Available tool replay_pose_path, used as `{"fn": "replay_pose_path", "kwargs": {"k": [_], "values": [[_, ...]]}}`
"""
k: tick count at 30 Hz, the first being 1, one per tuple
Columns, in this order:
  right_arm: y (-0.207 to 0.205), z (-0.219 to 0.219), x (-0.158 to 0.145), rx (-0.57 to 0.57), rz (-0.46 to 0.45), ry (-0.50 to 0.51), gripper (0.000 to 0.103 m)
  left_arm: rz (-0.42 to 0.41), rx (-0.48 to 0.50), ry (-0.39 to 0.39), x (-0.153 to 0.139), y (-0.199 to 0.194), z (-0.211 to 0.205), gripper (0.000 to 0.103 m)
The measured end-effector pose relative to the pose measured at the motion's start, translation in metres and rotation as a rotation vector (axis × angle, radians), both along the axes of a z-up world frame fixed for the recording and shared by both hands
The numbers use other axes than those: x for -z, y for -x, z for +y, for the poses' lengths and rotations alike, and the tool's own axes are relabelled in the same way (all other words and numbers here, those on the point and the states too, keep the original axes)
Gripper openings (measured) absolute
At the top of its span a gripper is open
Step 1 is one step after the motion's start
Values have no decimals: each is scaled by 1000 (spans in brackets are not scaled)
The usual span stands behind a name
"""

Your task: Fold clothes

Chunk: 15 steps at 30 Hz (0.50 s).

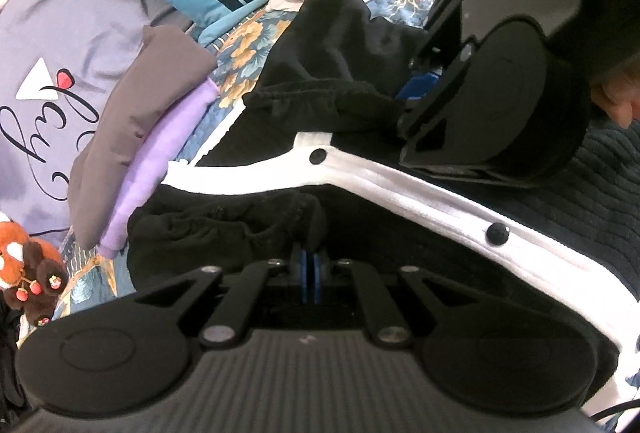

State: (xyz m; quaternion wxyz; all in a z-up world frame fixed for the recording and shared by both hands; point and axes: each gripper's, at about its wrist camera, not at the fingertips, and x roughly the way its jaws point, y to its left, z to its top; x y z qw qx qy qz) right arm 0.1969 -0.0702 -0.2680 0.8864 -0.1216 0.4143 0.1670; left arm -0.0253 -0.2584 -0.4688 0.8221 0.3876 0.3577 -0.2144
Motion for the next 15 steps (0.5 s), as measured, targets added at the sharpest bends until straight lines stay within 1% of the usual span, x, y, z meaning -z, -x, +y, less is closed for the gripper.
{"fn": "replay_pose_path", "kwargs": {"k": [3, 8, 9, 10, 12, 13, 15], "values": [[-1, -1, -1, 13, 10, -15, 12, -9, 9, -12, 12, 2, -8, 4], [-3, 0, -1, 17, 18, -18, 12, -85, 82, -86, 45, 25, -43, 4], [-3, 0, -1, 18, 19, -19, 12, -105, 110, -116, 42, 21, -36, 4], [-3, 0, -1, 20, 20, -20, 12, -112, 130, -136, 48, 24, -35, 4], [-3, 0, -2, 23, 22, -24, 13, -126, 168, -175, 61, 31, -35, 12], [-3, 0, -2, 27, 25, -28, 13, -126, 172, -169, 65, 34, -35, 15], [-3, -1, -2, 31, 27, -34, 13, -124, 175, -153, 73, 38, -34, 32]]}}
